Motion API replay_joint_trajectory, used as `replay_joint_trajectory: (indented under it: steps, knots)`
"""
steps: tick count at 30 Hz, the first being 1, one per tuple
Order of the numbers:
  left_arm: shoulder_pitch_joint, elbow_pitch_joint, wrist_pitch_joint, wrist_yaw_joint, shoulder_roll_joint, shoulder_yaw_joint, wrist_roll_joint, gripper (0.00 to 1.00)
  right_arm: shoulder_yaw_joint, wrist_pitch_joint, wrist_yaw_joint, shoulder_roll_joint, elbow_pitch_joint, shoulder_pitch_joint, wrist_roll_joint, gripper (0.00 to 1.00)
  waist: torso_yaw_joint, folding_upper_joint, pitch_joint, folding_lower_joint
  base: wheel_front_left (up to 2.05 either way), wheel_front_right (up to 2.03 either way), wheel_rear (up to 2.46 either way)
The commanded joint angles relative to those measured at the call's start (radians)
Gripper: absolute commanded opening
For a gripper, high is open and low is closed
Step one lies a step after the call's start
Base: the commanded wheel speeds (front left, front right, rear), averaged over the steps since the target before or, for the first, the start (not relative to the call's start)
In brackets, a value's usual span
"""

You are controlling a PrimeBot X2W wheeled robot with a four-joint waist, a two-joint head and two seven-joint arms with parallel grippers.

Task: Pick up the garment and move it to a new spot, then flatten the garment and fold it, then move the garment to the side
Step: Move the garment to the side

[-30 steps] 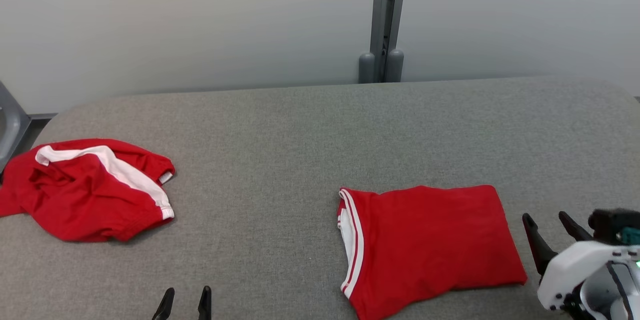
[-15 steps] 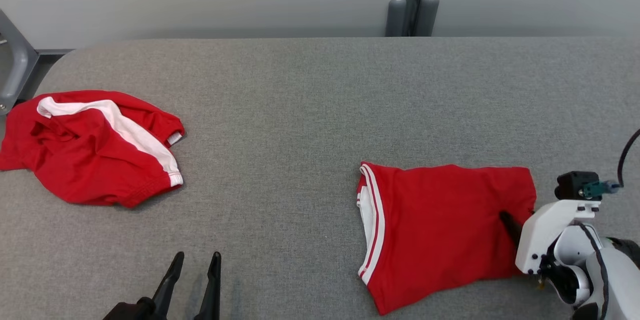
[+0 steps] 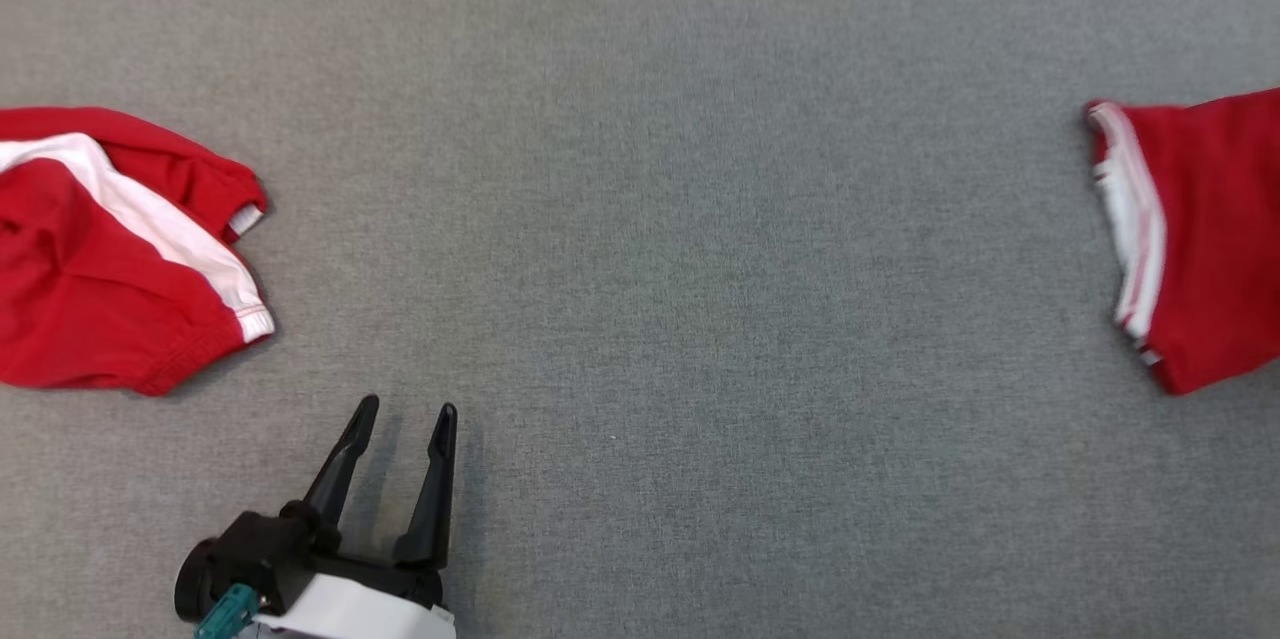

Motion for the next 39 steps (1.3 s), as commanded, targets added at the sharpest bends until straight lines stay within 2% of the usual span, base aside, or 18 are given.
replay_joint_trajectory:
  steps: [1,2,3,4,5,10,12,14,16,20,24,28,30,34,39]
  knots:
    - [-0.028,-0.001,-0.005,-0.006,0.01,-0.001,0.002,1.0,-0.019,-0.018,0.0,-0.018,0.021,-0.022,-0.043,0.0,-0.011,0.0,0.046,0.0,0.0,0.0,0.0]
    - [-0.037,0.002,-0.005,-0.006,0.013,-0.004,0.001,1.0,-0.043,-0.027,0.0,-0.031,0.039,-0.038,-0.079,0.0,-0.008,0.0,0.056,0.0,0.0,0.0,0.0]
    - [-0.046,0.005,-0.005,-0.006,0.014,-0.005,0.0,1.0,-0.058,-0.032,0.0,-0.038,0.052,-0.051,-0.113,0.05,-0.004,0.0,0.066,0.0,0.0,0.0,0.0]
    - [-0.056,0.007,-0.005,-0.006,0.014,-0.005,-0.004,1.0,-0.07,-0.038,0.0,-0.042,0.064,-0.06,-0.149,0.39,-0.002,0.0,0.075,0.0,0.0,0.0,0.0]
    - [-0.063,0.008,-0.005,-0.006,0.013,-0.004,-0.006,1.0,-0.081,-0.047,0.0,-0.048,0.075,-0.069,-0.178,1.0,0.001,0.0,0.081,0.0,0.0,0.0,0.0]
    - [-0.048,0.013,-0.005,-0.006,0.01,0.009,-0.016,1.0,-0.154,-0.198,0.0,-0.03,0.072,-0.095,-0.3,1.0,0.007,0.0,0.065,0.0,0.0,0.0,0.0]
    - [-0.031,0.009,-0.005,-0.006,0.007,0.021,-0.022,1.0,-0.183,-0.269,0.0,0.013,0.038,-0.086,-0.324,1.0,0.005,0.0,0.039,0.0,0.0,0.0,0.0]
    - [-0.009,0.009,-0.005,-0.006,0.005,0.038,-0.025,1.0,-0.183,-0.338,0.0,0.081,0.005,-0.051,-0.295,1.0,0.0,0.0,-0.007,0.0,0.0,0.0,0.0]
    - [0.014,0.008,-0.005,-0.005,0.003,0.055,-0.029,1.0,-0.173,-0.401,0.0,0.121,-0.048,-0.003,-0.251,1.0,-0.004,0.0,-0.062,0.0,0.0,0.0,0.0]
    - [0.074,0.004,-0.005,0.004,-0.001,0.095,-0.035,1.0,-0.093,-0.493,0.0,0.215,-0.199,0.165,-0.2,1.0,-0.014,0.0,-0.178,0.0,0.0,0.0,0.0]
    - [0.138,0.02,-0.005,0.007,-0.005,0.114,-0.038,1.0,-0.004,-0.531,0.0,0.303,-0.34,0.37,-0.136,1.0,-0.025,0.0,-0.287,0.0,0.0,0.0,0.0]
    - [0.171,0.036,-0.005,0.008,-0.005,0.123,-0.041,1.0,0.054,-0.55,0.0,0.361,-0.417,0.557,-0.143,1.0,-0.022,0.0,-0.342,0.0,0.0,0.0,0.0]
    - [0.18,0.042,-0.005,0.012,-0.005,0.125,-0.057,1.0,0.05,-0.555,0.0,0.399,-0.412,0.621,-0.102,1.0,-0.019,0.0,-0.357,0.0,0.0,0.0,0.0]
    - [0.187,0.067,-0.003,0.02,-0.005,0.116,-0.073,1.0,0.048,-0.555,0.0,0.432,-0.428,0.724,-0.116,1.0,-0.003,0.0,-0.39,0.0,0.0,0.0,0.0]
    - [0.207,0.079,-0.003,0.031,-0.006,0.11,-0.079,1.0,0.071,-0.555,0.0,0.441,-0.411,0.798,-0.137,1.0,-0.002,0.0,-0.419,0.0,0.0,0.0,0.0]
